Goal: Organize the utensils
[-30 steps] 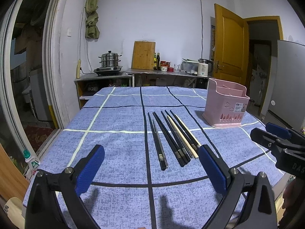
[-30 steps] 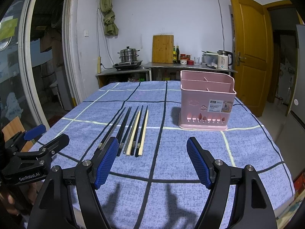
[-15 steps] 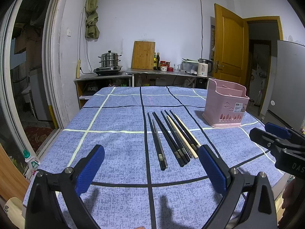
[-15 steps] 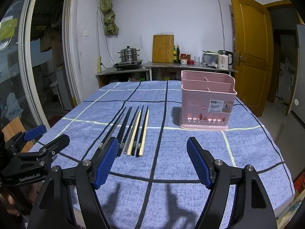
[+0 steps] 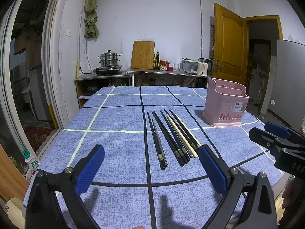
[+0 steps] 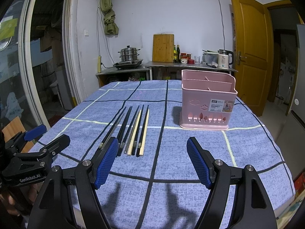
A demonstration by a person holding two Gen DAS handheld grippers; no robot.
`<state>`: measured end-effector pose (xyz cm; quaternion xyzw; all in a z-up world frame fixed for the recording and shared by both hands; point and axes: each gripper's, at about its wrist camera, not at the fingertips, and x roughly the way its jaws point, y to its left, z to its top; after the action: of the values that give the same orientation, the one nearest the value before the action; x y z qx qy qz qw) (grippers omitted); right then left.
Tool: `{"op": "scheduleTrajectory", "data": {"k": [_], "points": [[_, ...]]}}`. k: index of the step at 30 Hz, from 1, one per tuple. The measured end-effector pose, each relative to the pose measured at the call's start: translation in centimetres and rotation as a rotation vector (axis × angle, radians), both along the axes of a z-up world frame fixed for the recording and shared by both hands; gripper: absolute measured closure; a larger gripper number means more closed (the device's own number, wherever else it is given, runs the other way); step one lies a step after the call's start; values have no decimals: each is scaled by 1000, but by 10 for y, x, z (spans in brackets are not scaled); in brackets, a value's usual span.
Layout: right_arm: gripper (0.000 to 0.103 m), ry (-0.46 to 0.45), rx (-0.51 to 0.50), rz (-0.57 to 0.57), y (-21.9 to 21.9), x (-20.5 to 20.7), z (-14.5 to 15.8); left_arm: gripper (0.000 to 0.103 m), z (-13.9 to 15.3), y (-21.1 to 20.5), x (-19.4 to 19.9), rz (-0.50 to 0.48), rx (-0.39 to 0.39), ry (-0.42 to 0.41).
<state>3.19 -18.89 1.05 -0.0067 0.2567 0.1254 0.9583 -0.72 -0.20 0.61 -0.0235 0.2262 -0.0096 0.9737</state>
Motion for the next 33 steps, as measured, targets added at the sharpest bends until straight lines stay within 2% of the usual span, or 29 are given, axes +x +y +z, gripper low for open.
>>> {"op": "scheduleTrajectory", "data": {"k": [21,29,33], "points": [[29,10,1,2,-1,0,-3,3,-4,-1,3,-5,0,12],[28,38,3,14,1,16,-5,3,-15,7,29,-31,-25,93],[28,66,4,29,5,34,-6,5,-21,14,55,-18,-19,151]]}}
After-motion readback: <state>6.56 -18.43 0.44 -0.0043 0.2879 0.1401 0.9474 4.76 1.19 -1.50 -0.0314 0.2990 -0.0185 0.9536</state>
